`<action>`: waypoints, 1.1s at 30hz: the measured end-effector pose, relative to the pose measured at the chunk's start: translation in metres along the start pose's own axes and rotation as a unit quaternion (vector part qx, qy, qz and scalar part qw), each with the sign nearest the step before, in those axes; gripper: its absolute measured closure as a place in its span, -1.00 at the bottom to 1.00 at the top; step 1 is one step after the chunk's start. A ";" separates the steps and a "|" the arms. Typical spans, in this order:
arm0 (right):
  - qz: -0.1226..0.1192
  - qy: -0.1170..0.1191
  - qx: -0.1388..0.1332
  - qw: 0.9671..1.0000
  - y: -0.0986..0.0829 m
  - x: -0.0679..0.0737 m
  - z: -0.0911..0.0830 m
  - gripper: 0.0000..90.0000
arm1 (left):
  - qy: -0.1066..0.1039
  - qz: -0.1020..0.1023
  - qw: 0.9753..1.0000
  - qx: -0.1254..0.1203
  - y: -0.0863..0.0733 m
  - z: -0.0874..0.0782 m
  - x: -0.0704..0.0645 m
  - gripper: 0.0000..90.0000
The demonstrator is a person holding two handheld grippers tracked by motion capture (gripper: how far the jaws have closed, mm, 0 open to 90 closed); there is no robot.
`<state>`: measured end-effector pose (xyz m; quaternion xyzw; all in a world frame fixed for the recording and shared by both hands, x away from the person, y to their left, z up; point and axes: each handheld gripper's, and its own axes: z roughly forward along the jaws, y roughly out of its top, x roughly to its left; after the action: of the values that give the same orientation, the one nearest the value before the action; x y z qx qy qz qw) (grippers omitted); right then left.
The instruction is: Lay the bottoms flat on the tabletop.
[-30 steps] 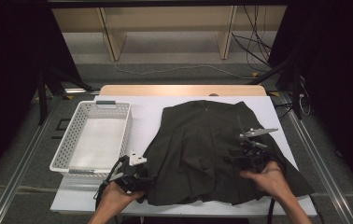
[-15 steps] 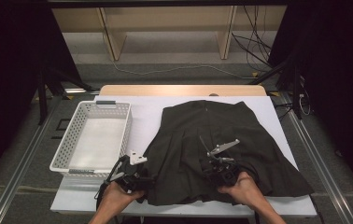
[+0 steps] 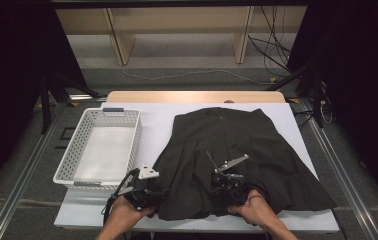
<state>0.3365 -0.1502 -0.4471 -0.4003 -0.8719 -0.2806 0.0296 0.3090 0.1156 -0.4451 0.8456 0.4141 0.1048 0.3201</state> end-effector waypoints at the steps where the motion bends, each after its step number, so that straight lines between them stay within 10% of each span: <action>1: -0.008 -0.009 0.004 1.000 -0.001 -0.001 0.003 0.99 | -0.006 0.004 1.000 0.007 -0.001 0.002 -0.003 0.48; 11: -0.028 -0.047 0.023 0.998 -0.004 0.005 0.016 0.93 | -0.070 0.021 0.996 0.051 -0.003 0.026 -0.029 0.73; 17: -0.032 -0.043 0.008 0.999 -0.002 0.005 0.010 0.36 | -0.086 0.011 0.996 0.019 0.002 0.011 -0.026 0.51; 21: -0.035 -0.045 -0.035 0.998 0.003 0.003 -0.009 0.01 | -0.047 -0.021 0.998 -0.046 0.010 -0.017 -0.006 0.29; 25: -0.015 -0.058 -0.079 0.995 0.009 -0.009 -0.027 -0.06 | 0.009 -0.032 0.998 -0.055 0.009 -0.022 0.009 0.23; 33: -0.002 -0.065 -0.097 0.993 0.012 -0.024 -0.034 -0.07 | 0.024 -0.015 0.999 0.032 -0.005 -0.001 0.010 0.25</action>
<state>0.3553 -0.1781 -0.4193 -0.4170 -0.8414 -0.3373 -0.0668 0.3117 0.1263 -0.4484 0.8460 0.4379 0.1073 0.2846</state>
